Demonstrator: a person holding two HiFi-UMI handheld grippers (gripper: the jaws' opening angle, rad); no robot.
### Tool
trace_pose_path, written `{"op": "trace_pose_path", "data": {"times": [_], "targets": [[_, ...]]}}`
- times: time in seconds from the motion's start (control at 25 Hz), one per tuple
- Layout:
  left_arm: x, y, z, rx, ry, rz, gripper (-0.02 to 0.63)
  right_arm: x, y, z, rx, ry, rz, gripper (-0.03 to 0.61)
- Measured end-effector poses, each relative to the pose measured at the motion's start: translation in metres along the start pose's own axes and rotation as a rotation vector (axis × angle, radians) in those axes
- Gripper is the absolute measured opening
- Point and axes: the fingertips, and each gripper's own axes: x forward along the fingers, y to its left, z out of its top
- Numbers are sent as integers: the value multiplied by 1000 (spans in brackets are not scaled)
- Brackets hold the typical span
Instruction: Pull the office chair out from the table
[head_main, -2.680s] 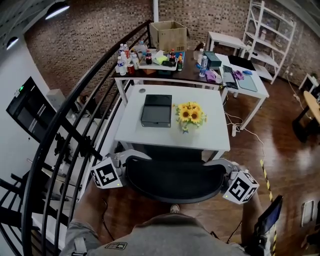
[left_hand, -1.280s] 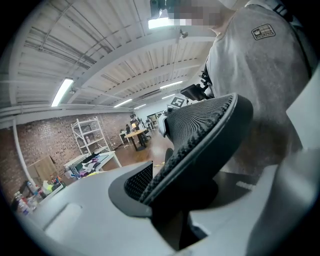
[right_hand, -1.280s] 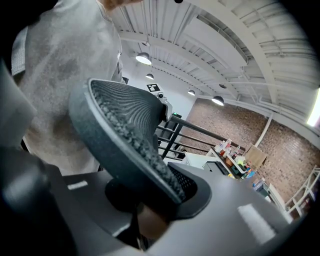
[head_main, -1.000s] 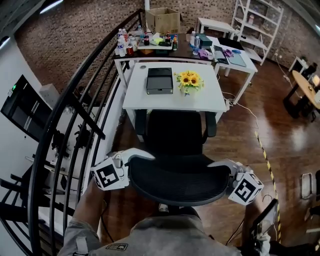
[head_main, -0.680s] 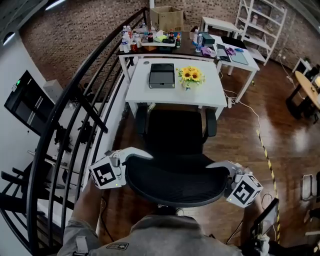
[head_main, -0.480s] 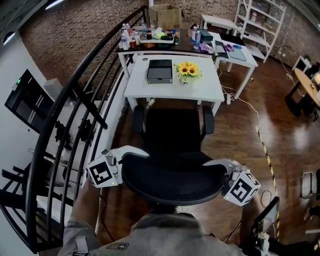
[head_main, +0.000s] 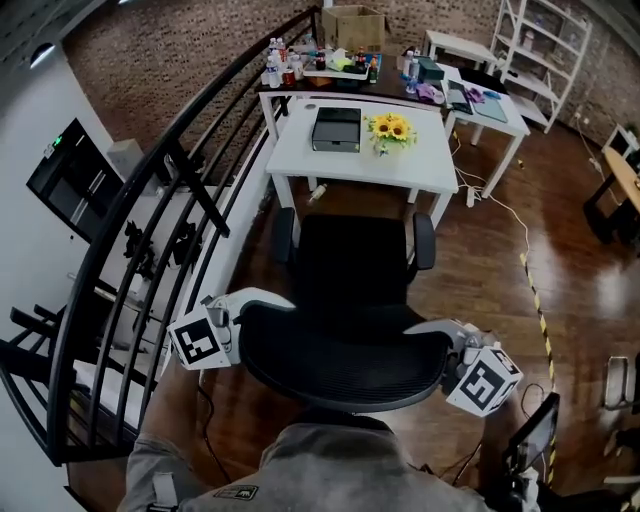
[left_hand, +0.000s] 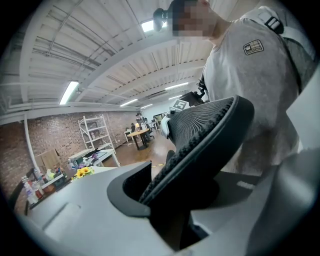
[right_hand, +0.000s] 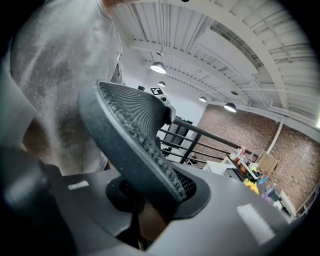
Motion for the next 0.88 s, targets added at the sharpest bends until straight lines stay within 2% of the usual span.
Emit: {"op": "trace_pose_path", "data": {"times": [0.32,0.48,0.88], "targets": [[-17,-48,6,-16,11,-7,129,-3,49,17,15,6,9,100],[-25,-71,14,4,-20,-10,127,-6,71,27,25,14,-15,103],[-54,-114,13,18,-15,-48,126,3,123,50,72,45,-37,103]]}}
